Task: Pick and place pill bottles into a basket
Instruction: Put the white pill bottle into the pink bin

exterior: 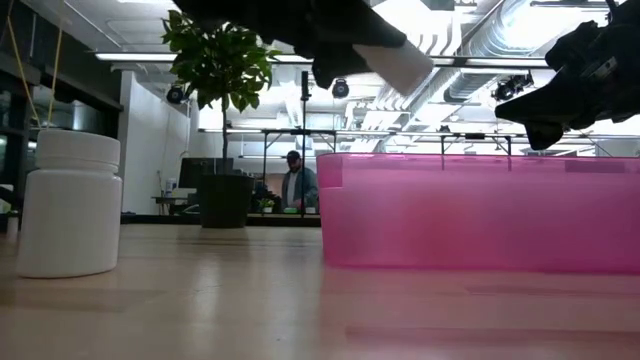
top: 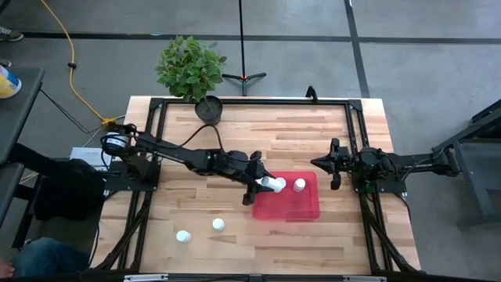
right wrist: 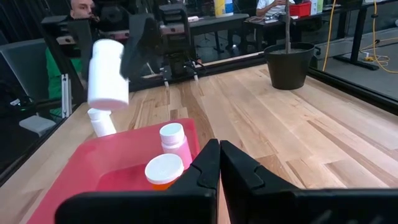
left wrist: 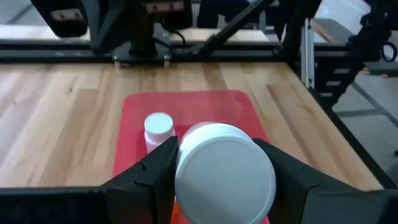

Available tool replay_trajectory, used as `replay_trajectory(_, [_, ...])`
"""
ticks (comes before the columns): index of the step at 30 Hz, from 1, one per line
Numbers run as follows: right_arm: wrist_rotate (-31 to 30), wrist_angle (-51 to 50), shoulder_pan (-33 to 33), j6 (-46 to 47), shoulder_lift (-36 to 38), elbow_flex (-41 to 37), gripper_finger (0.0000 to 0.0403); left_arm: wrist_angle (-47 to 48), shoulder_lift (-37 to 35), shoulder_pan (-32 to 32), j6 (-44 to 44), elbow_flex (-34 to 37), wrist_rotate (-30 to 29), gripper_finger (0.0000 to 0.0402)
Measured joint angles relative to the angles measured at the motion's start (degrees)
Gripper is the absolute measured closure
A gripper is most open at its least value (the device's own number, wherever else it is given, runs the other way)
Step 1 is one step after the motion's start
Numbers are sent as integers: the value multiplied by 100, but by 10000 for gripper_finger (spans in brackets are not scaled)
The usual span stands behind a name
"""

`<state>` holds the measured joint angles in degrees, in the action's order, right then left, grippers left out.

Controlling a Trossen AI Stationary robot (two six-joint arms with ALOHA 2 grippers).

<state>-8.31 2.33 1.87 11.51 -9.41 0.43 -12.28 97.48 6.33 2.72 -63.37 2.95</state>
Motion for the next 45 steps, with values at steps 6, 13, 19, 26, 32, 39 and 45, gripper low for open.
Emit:
replay_trajectory(6, [130, -18, 0, 0, 1, 0, 399, 259, 126, -80, -163, -363, 191, 186])
replay_trajectory(13, [281, -48, -2, 0, 0, 0, 401, 651, 280, -158, -333, -840, 210, 186])
replay_trajectory(19, [279, -48, -1, -2, 0, 1, 401, 1231, 461, -162, -337, -1261, 209, 186])
replay_trajectory(26, [277, -48, -1, -2, 2, 1, 399, 1819, 685, -162, -355, -1704, 209, 186])
replay_trajectory(32, [276, -47, 0, -2, 0, 1, 399, 1909, 775, -162, -395, -1880, 211, 186])
replay_trajectory(39, [277, -48, 0, -5, 2, 0, 401, 1739, 773, -253, -335, -1882, 643, 186])
replay_trajectory(45, [274, -47, 0, -5, 0, 0, 401, 1111, 773, -458, 15, -1882, 1607, 186])
